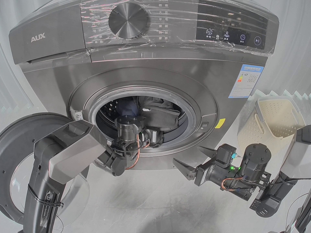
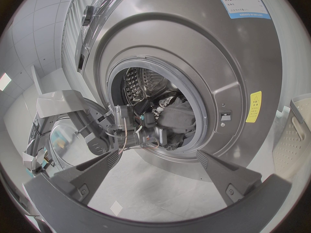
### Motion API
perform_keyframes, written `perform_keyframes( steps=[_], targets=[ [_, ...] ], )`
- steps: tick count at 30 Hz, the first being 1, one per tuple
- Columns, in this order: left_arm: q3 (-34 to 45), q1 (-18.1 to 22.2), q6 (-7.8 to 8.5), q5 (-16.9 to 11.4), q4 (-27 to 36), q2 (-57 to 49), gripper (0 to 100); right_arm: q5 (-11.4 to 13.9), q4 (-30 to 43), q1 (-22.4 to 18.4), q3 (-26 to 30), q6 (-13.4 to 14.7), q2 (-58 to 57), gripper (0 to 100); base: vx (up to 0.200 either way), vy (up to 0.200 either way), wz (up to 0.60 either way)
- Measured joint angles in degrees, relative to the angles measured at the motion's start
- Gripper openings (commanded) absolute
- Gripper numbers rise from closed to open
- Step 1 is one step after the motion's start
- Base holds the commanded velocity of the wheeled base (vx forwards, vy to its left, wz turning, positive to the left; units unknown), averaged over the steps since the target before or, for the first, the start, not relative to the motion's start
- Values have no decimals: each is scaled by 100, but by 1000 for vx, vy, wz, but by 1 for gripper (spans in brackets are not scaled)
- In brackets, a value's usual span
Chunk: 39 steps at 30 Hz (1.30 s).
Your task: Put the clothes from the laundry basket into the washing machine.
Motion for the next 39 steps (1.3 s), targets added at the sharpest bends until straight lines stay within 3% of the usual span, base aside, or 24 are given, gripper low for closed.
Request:
perform_keyframes(
  steps=[8,18,19,26,39],
  targets=[
    [-1488,95,-318,284,-60,215,0,-2,2,71,-6,7,0,100,0,0,0],
    [-3200,289,-411,578,-121,975,0,-7,2,143,-9,9,4,100,0,0,0],
    [-3261,306,-411,591,-118,1041,100,-7,2,149,-9,9,4,100,0,0,0],
    [-3106,355,-419,613,-143,1248,100,-7,0,165,0,13,9,100,0,0,0],
    [-1163,211,-406,523,-523,589,100,-7,2,160,13,18,13,100,0,0,0]
  ],
)
